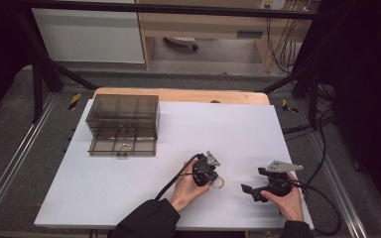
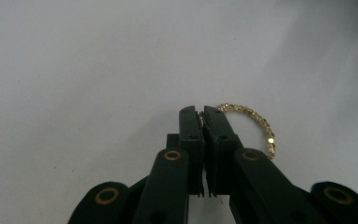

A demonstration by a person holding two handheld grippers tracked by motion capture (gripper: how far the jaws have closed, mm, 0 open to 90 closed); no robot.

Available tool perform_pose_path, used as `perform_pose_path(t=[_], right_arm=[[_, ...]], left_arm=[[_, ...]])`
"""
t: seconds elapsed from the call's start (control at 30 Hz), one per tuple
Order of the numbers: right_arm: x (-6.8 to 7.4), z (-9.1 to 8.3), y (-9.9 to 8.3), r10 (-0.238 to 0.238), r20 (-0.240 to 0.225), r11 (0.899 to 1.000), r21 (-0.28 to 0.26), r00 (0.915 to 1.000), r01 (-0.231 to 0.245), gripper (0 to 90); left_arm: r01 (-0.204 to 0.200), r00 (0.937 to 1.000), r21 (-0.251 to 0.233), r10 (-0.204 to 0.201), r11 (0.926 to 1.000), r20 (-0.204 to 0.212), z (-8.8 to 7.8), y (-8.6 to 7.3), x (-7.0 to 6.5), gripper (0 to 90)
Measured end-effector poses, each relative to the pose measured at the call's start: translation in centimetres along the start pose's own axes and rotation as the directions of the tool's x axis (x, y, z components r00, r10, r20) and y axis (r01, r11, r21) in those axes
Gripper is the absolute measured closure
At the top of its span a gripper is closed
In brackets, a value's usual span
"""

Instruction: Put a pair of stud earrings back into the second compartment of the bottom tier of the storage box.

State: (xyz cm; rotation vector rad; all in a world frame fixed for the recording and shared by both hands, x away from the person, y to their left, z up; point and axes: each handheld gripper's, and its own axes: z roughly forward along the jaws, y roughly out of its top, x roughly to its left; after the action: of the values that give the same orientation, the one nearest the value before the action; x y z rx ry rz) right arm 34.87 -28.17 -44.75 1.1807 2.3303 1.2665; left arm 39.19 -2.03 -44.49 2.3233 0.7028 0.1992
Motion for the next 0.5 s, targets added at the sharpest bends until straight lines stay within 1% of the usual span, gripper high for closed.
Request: perform_pose_path(t=[0.2,0.4,0.5], right_arm=[[0.0,-0.1,0.0,-0.002,0.0,1.0,0.001,1.0,0.002,0.7],[0.0,-0.1,0.0,-0.003,0.001,1.0,0.0,1.0,0.003,0.7],[0.0,-0.1,0.0,0.003,0.001,1.0,0.0,1.0,-0.003,0.7]], left_arm=[[0.0,0.9999,-0.013,0.0,0.9999,0.015,-0.8,-0.1,0.3,86.8],[0.015,0.9996,-0.029,-0.014,0.9995,0.025,-2.3,-0.2,1.0,86.8],[0.016,0.9996,-0.034,-0.015,0.9993,0.025,-3.1,-0.4,1.4,86.8]])
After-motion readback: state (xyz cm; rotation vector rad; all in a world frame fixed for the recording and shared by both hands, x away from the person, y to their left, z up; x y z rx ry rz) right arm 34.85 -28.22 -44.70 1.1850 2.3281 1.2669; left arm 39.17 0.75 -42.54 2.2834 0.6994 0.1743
